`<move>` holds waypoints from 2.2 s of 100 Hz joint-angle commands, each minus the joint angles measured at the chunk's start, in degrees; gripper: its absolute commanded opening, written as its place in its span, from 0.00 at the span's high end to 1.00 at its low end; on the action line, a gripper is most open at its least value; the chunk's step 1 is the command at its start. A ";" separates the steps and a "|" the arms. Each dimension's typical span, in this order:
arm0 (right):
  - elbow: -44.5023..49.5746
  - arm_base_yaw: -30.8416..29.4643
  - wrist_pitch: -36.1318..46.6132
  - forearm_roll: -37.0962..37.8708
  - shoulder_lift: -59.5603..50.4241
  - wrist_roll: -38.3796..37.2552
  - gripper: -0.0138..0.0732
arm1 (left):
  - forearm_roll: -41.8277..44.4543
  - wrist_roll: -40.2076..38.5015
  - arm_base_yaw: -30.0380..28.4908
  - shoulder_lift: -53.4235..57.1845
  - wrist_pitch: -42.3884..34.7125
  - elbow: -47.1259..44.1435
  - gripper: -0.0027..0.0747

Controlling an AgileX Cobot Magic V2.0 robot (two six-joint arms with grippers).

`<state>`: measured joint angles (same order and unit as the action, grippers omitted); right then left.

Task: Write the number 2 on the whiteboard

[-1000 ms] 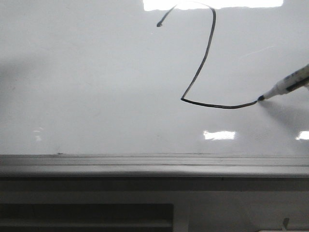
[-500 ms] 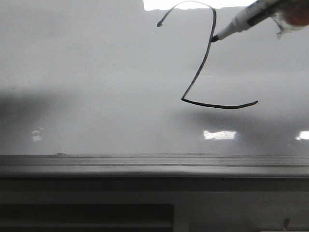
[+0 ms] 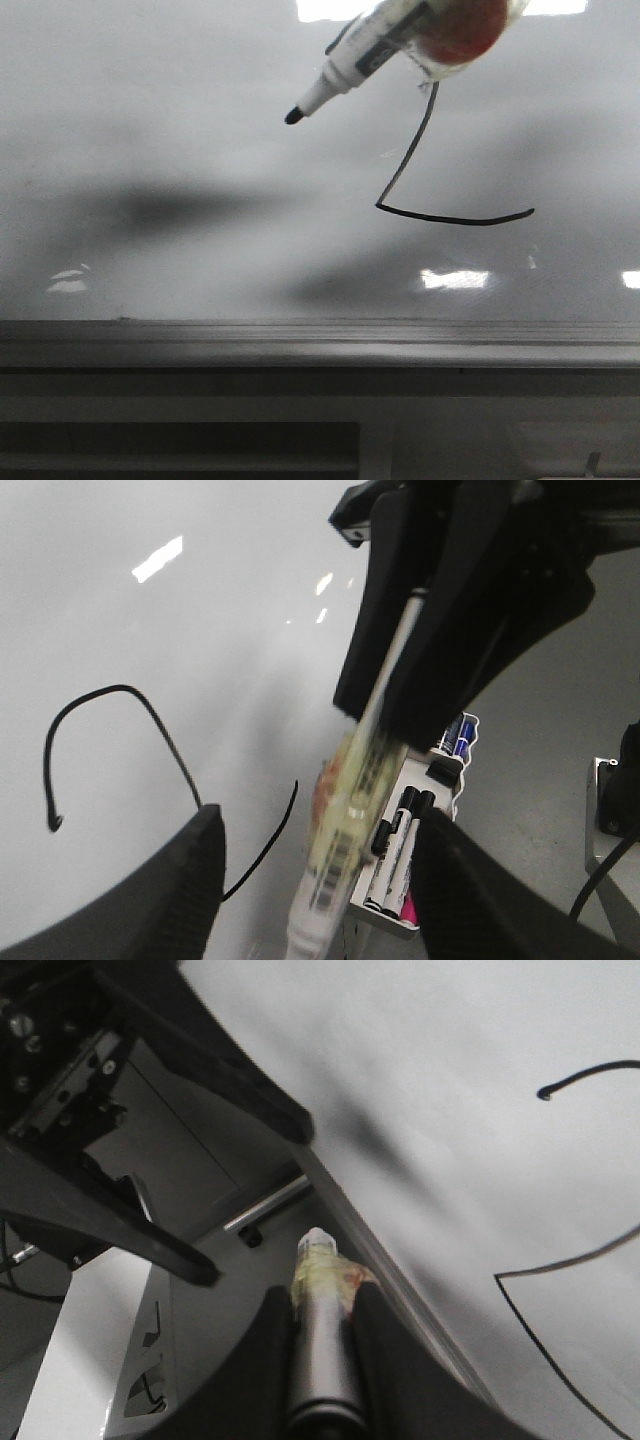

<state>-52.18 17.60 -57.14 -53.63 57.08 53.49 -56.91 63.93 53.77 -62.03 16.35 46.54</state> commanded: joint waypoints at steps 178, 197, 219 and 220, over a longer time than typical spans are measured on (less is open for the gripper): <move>6.77 -7.60 16.41 -4.56 -18.37 -4.21 0.34 | -6.61 -23.41 8.30 -4.75 -52.00 -11.50 0.99; 6.77 -7.60 16.38 -4.56 -18.37 -4.21 0.34 | -6.61 -23.41 8.30 -4.75 -52.40 -11.50 0.88; 6.77 -7.60 16.07 -4.56 -18.37 -4.21 0.34 | -6.74 -23.41 8.18 -5.00 -53.78 -11.50 0.46; 6.77 -7.60 16.07 -4.56 -18.37 -4.21 0.34 | -6.74 -23.41 8.18 -4.85 -53.78 -11.50 0.46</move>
<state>-43.88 10.40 -43.22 -55.18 39.01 49.20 -65.39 41.10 61.85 -67.63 -34.27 33.09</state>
